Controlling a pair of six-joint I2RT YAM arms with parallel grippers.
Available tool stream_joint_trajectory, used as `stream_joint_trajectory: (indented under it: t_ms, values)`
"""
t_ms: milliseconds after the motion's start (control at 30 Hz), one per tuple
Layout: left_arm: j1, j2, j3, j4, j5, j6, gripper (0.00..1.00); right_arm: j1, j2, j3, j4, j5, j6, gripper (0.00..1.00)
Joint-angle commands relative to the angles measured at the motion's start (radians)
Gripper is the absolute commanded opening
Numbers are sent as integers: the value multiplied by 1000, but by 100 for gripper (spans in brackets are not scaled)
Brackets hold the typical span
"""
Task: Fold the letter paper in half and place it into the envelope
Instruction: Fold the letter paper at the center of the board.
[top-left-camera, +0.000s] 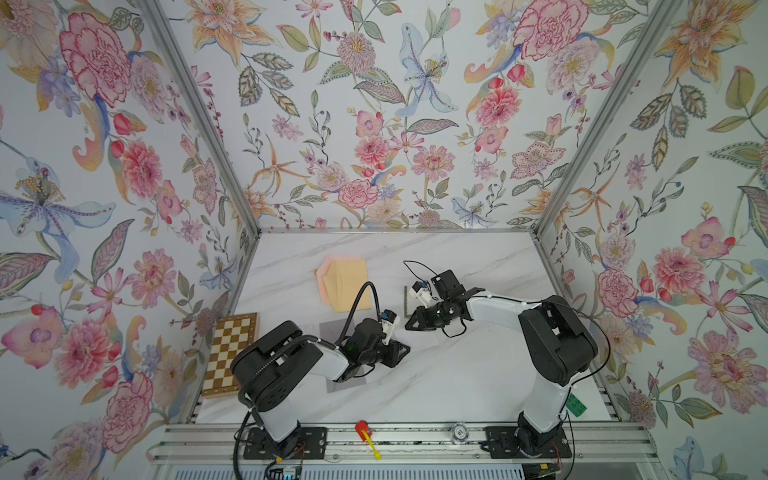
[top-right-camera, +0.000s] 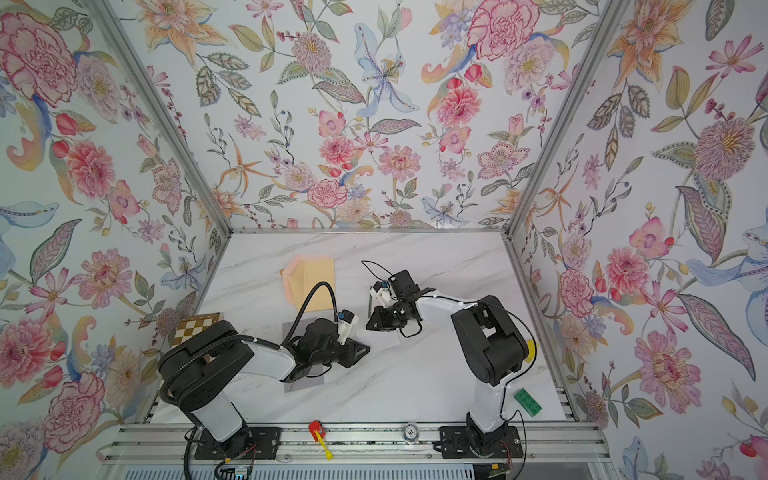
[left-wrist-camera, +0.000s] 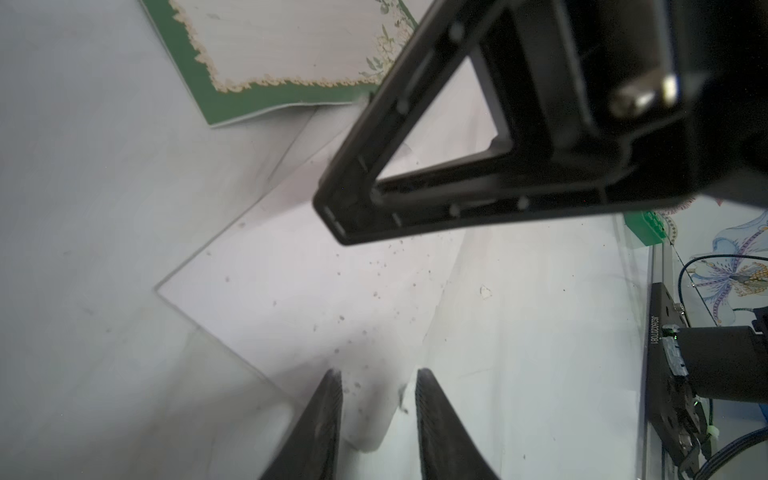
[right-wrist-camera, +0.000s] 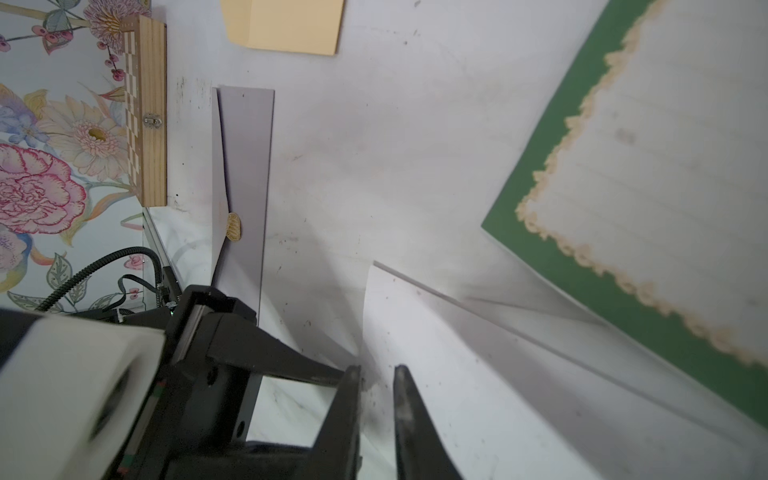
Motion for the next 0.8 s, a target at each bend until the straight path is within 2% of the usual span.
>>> stream_joint_trajectory:
  t_ms: [0, 333, 767]
  values:
    - [-5, 17, -15, -65, -44, 25, 34, 14, 26, 17, 49, -31, 6, 18]
    - [-5, 10, -9, -86, -46, 34, 34, 28, 98, 20, 86, 2, 30, 17]
    - [-5, 7, -15, -85, -55, 22, 34, 3, 75, -20, 62, 40, 3, 18]
